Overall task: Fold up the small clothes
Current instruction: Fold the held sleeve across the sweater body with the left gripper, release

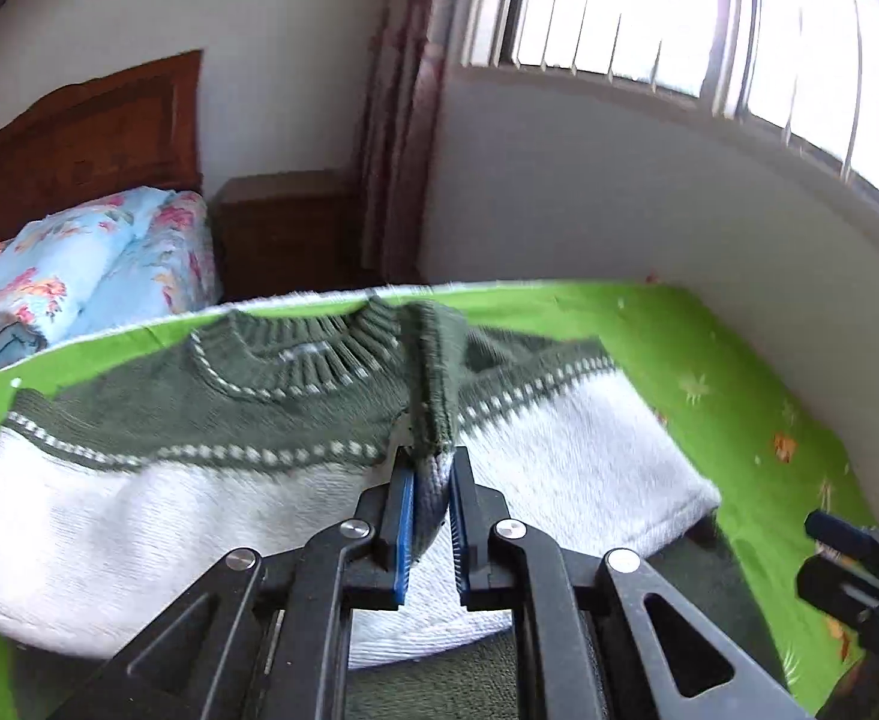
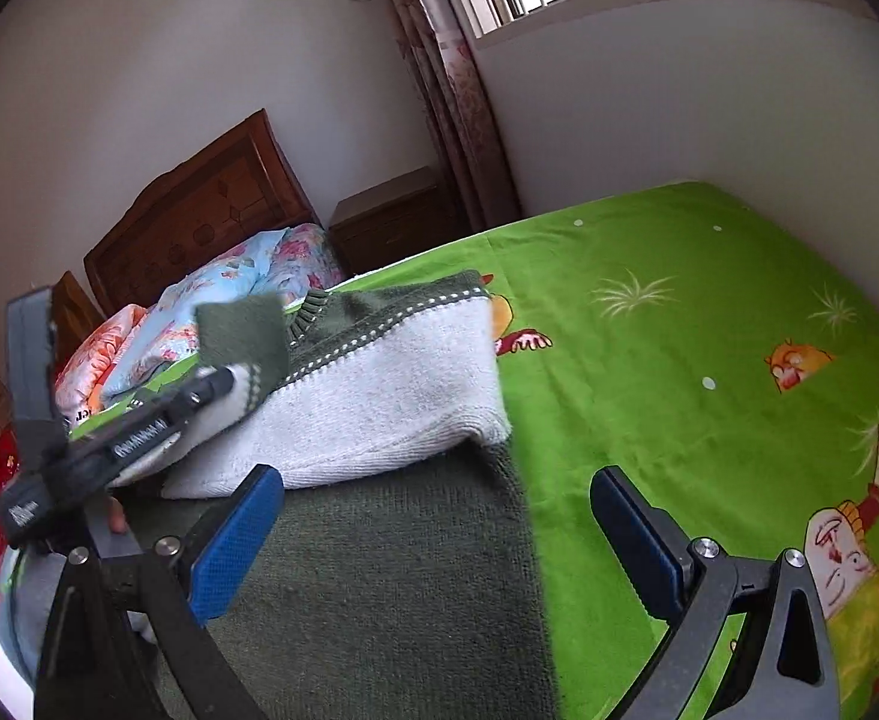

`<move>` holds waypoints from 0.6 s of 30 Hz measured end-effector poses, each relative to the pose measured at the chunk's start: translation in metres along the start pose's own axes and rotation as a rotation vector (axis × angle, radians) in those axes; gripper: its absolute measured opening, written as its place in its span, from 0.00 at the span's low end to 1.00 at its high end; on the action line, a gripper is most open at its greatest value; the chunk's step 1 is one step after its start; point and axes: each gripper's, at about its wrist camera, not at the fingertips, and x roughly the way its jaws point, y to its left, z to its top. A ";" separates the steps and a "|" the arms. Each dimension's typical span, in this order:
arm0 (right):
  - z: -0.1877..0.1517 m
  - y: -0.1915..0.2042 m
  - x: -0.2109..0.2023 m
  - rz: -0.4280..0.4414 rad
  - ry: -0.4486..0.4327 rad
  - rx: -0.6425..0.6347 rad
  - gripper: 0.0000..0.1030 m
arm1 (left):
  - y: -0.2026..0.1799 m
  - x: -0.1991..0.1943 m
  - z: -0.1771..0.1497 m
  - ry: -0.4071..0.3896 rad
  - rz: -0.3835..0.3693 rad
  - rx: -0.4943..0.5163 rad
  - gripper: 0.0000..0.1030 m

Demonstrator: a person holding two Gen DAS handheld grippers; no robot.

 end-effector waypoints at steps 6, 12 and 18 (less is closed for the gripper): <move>0.000 -0.013 0.005 -0.009 0.011 0.026 1.00 | -0.007 0.004 -0.018 0.079 -0.132 0.019 0.27; 0.001 0.003 0.018 0.036 0.034 0.006 1.00 | 0.024 -0.085 -0.009 -0.080 -0.205 0.006 0.31; 0.003 0.035 0.047 0.157 0.095 -0.010 1.00 | 0.090 -0.109 -0.030 -0.084 0.102 -0.051 0.37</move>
